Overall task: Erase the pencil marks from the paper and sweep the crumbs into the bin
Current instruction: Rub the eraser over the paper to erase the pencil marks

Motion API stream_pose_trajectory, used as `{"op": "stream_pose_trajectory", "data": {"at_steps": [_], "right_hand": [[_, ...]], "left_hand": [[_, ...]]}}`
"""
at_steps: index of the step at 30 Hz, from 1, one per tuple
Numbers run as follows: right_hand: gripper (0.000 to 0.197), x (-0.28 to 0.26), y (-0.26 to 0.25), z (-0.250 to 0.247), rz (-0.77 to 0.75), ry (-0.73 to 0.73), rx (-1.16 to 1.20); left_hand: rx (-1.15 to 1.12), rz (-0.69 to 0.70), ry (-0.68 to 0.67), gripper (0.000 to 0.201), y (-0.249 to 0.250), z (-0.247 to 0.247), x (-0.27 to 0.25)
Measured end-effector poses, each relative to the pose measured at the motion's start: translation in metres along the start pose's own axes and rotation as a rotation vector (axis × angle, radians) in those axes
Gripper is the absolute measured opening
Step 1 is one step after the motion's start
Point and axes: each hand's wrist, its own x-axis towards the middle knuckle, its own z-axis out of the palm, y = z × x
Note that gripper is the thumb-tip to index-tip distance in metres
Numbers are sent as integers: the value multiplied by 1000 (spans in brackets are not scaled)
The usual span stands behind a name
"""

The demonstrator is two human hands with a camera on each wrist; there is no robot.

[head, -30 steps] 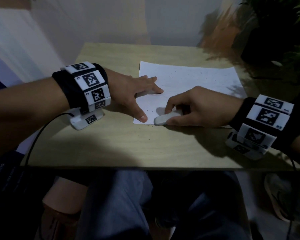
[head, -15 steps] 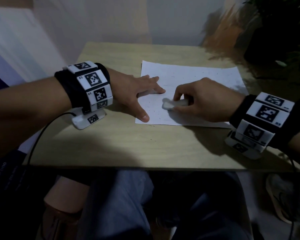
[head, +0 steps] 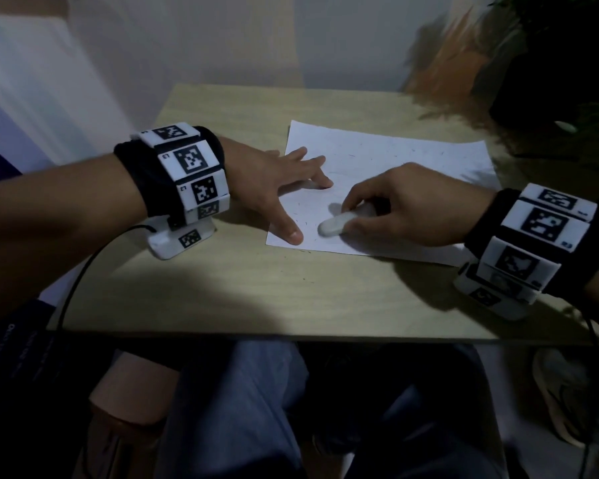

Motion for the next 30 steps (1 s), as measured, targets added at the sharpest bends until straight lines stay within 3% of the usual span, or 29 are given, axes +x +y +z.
{"op": "stream_pose_trajectory", "data": {"at_steps": [3,8,13,18,23,28,30], "right_hand": [[44,4,7,1,5,144,-57],[42,-5,-3,2,-87,-99,49],[70,3,7,1,-67,113,-28],[55,-6,-2,5,-151,-79,62],[60,1,8,3,-89,121,-39],[42,-8,2,3,-141,-59,61],[43,-5,5,3,-118,-32,46]], "left_hand": [[10,-12,13,105,3,0,0],[24,-26,1,113,-1,3,4],[2,-39,18,111,4,2,1],[-10,-24,18,108,3,2,1],[-11,-27,15,110,4,1,-1],[-21,-26,7,110,5,1,-2],[-28,-38,7,108,8,1,-3]]}}
